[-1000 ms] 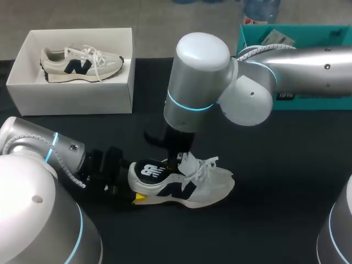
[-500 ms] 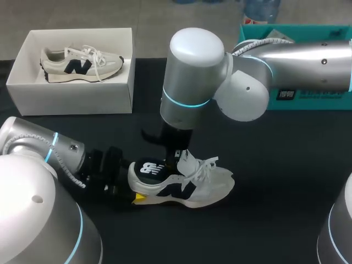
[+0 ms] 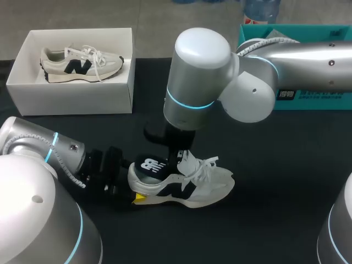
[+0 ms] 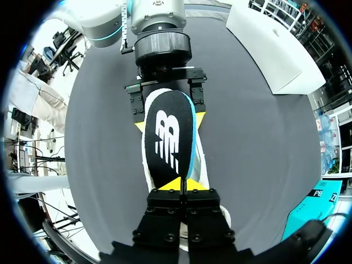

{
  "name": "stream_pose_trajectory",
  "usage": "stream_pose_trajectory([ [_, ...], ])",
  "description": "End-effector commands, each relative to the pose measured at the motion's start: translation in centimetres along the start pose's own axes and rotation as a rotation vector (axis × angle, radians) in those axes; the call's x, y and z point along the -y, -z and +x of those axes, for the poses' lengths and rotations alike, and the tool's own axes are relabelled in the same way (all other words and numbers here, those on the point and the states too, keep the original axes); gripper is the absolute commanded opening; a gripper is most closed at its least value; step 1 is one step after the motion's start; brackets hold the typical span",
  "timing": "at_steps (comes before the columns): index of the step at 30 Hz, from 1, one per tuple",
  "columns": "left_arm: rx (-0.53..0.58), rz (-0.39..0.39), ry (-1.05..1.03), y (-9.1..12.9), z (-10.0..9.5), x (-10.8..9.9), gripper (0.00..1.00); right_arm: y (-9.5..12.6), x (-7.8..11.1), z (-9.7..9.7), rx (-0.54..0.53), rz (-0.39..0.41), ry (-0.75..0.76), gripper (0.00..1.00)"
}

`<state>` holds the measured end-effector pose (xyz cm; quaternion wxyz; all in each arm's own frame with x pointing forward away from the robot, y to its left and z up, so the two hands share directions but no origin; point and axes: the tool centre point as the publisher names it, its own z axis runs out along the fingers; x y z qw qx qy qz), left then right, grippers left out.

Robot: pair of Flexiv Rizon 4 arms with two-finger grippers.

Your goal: Take the shoe out of the shoebox, open the shoe tongue, remove and reinsert the insole, then place the shoe into the shoebox

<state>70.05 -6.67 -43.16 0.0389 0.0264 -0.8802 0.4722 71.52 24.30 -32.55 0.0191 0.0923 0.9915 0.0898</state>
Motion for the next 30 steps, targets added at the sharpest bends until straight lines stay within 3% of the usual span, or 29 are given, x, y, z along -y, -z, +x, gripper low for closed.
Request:
stream_pose_trajectory([
  [1, 0.000, -0.006, 0.001, -0.5, -0.1, -0.5, 0.00, 0.2, -0.8, -0.5, 0.005, -0.003, 0.024, 0.00],
  [13, 0.000, -0.006, 0.001, -0.5, -0.1, -0.5, 0.00, -0.7, -3.5, -1.5, -0.078, -0.077, 0.096, 0.00],
  [23, 0.000, -0.006, 0.001, -0.5, -0.1, -0.5, 0.00, -1.1, -3.4, -1.2, -0.127, -0.147, 0.082, 0.00],
  [27, 0.000, -0.006, 0.001, -0.5, -0.1, -0.5, 0.00, -1.2, -3.3, -1.1, -0.146, -0.175, 0.091, 0.28],
  [30, 0.000, -0.006, 0.001, -0.5, -0.1, -0.5, 0.00, -1.4, -3.2, -1.1, -0.170, -0.198, 0.099, 0.31],
])
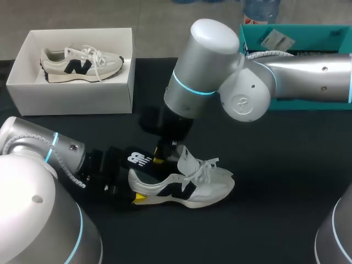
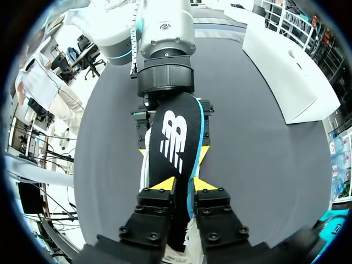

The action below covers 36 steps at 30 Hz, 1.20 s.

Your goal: Take the shoe out of the shoebox, open the shoe tongue, remove and reinsert the insole, then place the shoe into the shoebox

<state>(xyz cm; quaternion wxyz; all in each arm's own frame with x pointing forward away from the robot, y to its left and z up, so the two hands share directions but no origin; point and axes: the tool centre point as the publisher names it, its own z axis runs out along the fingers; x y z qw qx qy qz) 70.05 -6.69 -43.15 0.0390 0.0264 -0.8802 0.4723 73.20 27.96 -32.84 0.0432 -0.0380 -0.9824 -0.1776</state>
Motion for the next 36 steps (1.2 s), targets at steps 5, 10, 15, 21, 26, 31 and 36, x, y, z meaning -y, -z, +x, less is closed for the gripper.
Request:
stream_pose_trajectory([
  [5, 0.000, -0.006, 0.001, -0.5, -0.1, -0.5, 0.00, -0.3, 0.5, -0.5, -0.070, -0.026, 0.029, 0.35],
  [10, 0.000, -0.006, 0.001, -0.5, -0.1, -0.5, 0.00, -0.9, 0.1, -0.6, -0.131, -0.040, 0.049, 0.38],
  [15, 0.000, -0.006, 0.001, -0.5, -0.1, -0.5, 0.00, -1.5, 0.1, -0.3, -0.163, -0.042, 0.048, 0.38],
  [21, 0.000, -0.006, 0.001, -0.5, -0.1, -0.5, 0.00, -1.9, -0.2, 0.2, -0.177, -0.043, 0.051, 0.33],
  [26, 0.000, -0.006, 0.001, -0.5, -0.1, -0.5, 0.00, -1.8, -0.3, 0.6, -0.173, -0.040, 0.046, 0.17],
  [31, 0.000, -0.006, 0.001, -0.5, -0.1, -0.5, 0.00, -1.4, -0.3, 0.7, -0.162, -0.038, 0.040, 0.00],
  [36, 0.000, -0.006, 0.001, -0.5, -0.1, -0.5, 0.00, -1.0, -1.2, 0.2, -0.153, -0.039, 0.062, 0.00],
])
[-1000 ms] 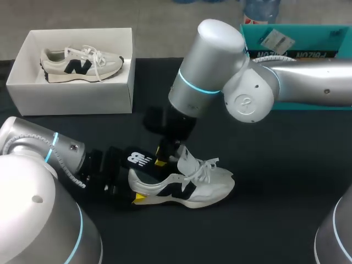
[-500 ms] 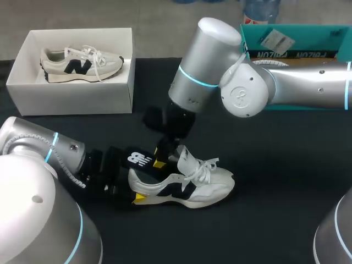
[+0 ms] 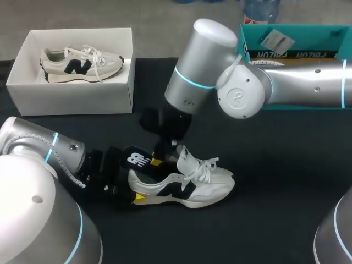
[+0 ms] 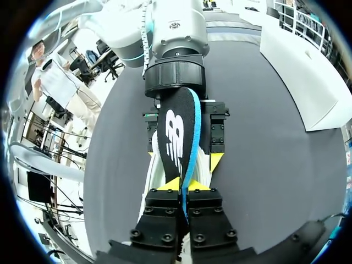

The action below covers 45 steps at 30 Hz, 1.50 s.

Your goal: Take the shoe out of the shoebox, open the shoe tongue, remove and reinsert the insole, then place the shoe into the shoebox

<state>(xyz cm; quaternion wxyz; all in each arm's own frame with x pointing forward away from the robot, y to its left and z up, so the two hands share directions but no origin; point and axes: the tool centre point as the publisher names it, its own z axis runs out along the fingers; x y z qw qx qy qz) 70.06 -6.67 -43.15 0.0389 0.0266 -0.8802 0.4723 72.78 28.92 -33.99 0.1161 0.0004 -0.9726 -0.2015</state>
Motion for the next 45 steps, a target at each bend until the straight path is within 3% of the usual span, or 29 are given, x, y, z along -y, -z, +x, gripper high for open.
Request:
stream_pose_trajectory([
  [1, 0.000, -0.006, 0.000, -0.5, -0.1, -0.5, 0.00, 0.5, -0.9, -0.3, 0.009, 0.004, 0.015, 0.00],
  [9, 0.000, -0.006, 0.000, -0.5, -0.1, -0.5, 0.00, 0.8, -1.8, -1.1, 0.006, -0.019, 0.060, 0.01],
  [11, 0.000, -0.006, 0.000, -0.5, -0.1, -0.5, 0.00, 0.7, -1.7, -1.1, 0.001, -0.017, 0.059, 0.14],
  [19, 0.000, -0.006, 0.000, -0.5, -0.1, -0.5, 0.00, 0.4, -0.1, 0.1, -0.015, -0.034, 0.033, 0.30],
  [28, 0.000, -0.006, 0.000, -0.5, -0.1, -0.5, 0.00, 0.0, 1.0, 0.8, -0.018, -0.047, 0.007, 0.27],
  [30, 0.000, -0.006, 0.000, -0.5, -0.1, -0.5, 0.00, -0.1, 1.0, 0.7, -0.018, -0.051, 0.007, 0.16],
  [31, 0.000, -0.006, 0.000, -0.5, -0.1, -0.5, 0.00, -0.1, 1.0, 0.6, -0.018, -0.052, 0.009, 0.05],
  [32, 0.000, -0.006, 0.000, -0.5, -0.1, -0.5, 0.00, -0.1, 0.9, 0.6, -0.016, -0.053, 0.010, 0.00],
  [45, 0.000, -0.006, 0.000, -0.5, -0.1, -0.5, 0.00, 2.3, 2.0, 1.0, 0.028, -0.062, -0.005, 0.00],
])
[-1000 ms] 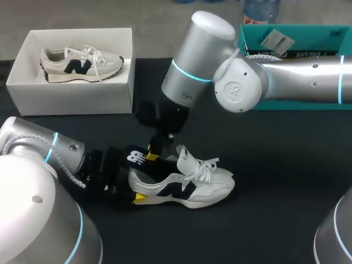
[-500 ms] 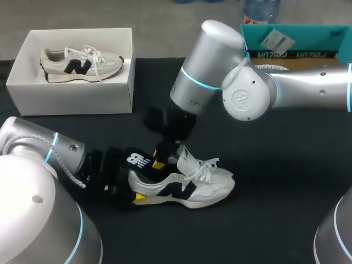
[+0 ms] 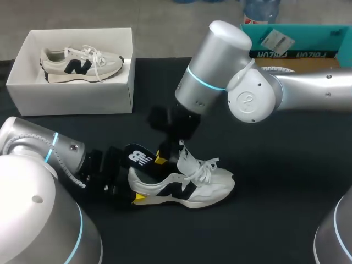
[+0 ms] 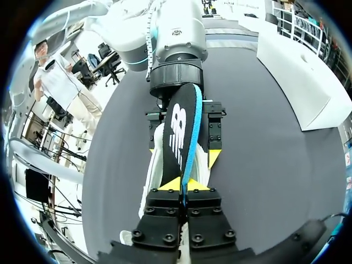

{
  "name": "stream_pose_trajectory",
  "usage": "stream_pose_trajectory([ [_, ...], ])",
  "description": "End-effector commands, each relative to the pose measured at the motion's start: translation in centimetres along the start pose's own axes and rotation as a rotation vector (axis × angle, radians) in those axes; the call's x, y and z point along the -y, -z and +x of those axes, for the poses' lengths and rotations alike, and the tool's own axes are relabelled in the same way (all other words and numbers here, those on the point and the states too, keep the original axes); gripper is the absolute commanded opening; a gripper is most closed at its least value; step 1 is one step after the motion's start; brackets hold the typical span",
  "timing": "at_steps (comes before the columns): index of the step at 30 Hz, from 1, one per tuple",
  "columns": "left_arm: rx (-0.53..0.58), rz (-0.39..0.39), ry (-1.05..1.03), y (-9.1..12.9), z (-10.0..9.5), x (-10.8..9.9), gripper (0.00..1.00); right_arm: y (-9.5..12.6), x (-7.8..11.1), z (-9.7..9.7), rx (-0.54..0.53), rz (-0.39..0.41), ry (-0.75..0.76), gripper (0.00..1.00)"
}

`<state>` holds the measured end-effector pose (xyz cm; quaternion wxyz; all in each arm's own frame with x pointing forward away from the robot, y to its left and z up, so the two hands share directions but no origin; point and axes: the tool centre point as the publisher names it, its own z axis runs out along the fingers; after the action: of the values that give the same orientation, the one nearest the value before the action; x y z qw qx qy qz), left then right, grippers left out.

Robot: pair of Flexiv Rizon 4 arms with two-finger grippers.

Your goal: Take the shoe out of the shoebox, open the shoe tongue, remove and reinsert the insole, then place the shoe into the shoebox

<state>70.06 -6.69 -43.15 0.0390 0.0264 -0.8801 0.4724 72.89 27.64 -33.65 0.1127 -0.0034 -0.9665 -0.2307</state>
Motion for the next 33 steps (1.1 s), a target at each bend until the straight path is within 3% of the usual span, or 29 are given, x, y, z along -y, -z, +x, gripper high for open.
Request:
stream_pose_trajectory([
  [1, 0.000, -0.006, 0.001, -0.5, -0.1, -0.5, 0.00, 1.8, 0.8, 0.9, 0.025, -0.003, -0.007, 0.00],
  [5, 0.000, -0.006, 0.001, -0.5, -0.1, -0.5, 0.00, 2.5, 0.6, 0.9, 0.043, -0.012, 0.002, 0.00],
  [11, 0.000, -0.006, 0.001, -0.5, -0.1, -0.5, 0.00, 3.1, -0.6, 0.1, 0.060, -0.096, 0.065, 0.00],
  [33, 0.000, -0.006, 0.001, -0.5, -0.1, -0.5, 0.00, 7.3, -5.3, -3.2, 0.089, -0.146, 0.160, 0.00],
])
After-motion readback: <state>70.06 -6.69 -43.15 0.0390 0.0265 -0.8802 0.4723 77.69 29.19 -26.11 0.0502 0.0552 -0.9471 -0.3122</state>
